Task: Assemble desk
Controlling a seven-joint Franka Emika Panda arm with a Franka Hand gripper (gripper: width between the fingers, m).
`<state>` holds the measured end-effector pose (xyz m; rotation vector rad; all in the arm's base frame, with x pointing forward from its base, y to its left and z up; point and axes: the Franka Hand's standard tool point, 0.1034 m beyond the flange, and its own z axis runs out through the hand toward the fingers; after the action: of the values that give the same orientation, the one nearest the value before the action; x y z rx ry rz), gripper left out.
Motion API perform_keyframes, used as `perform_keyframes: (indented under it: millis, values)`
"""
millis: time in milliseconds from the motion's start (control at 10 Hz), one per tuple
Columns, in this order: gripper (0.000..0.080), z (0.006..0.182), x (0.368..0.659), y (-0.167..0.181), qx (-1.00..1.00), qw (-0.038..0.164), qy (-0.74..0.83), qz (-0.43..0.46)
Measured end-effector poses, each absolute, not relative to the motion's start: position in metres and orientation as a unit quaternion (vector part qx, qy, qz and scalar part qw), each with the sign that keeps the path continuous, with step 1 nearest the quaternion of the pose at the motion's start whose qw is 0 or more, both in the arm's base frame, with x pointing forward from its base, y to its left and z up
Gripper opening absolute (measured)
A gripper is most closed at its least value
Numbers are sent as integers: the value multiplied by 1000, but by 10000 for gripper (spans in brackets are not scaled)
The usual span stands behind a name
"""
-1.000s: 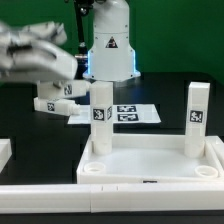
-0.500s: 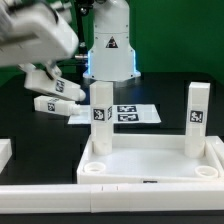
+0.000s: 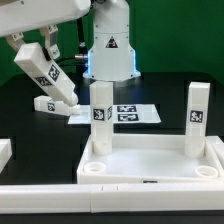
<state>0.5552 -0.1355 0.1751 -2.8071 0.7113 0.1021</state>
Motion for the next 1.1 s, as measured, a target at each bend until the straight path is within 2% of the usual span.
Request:
perform_keyframes:
  millis: [100, 200, 300, 400, 500, 600, 800, 1000, 1100]
  values:
    - [284, 179, 570, -136, -968, 101, 228, 12]
    - [284, 199, 598, -133, -973, 91, 211, -13]
    - [284, 208, 615, -125, -975, 88, 204, -31]
    - [284, 212, 628, -109, -969, 75, 223, -71]
    - [284, 210, 634, -78, -968, 53, 220, -109]
    - [284, 200, 628, -56, -968, 47, 218, -118]
    - [284, 202, 636, -65, -957, 34, 219, -189]
    - [284, 200, 634, -59, -958, 33, 217, -184]
    - [284, 203, 636, -42, -959, 29, 205, -194]
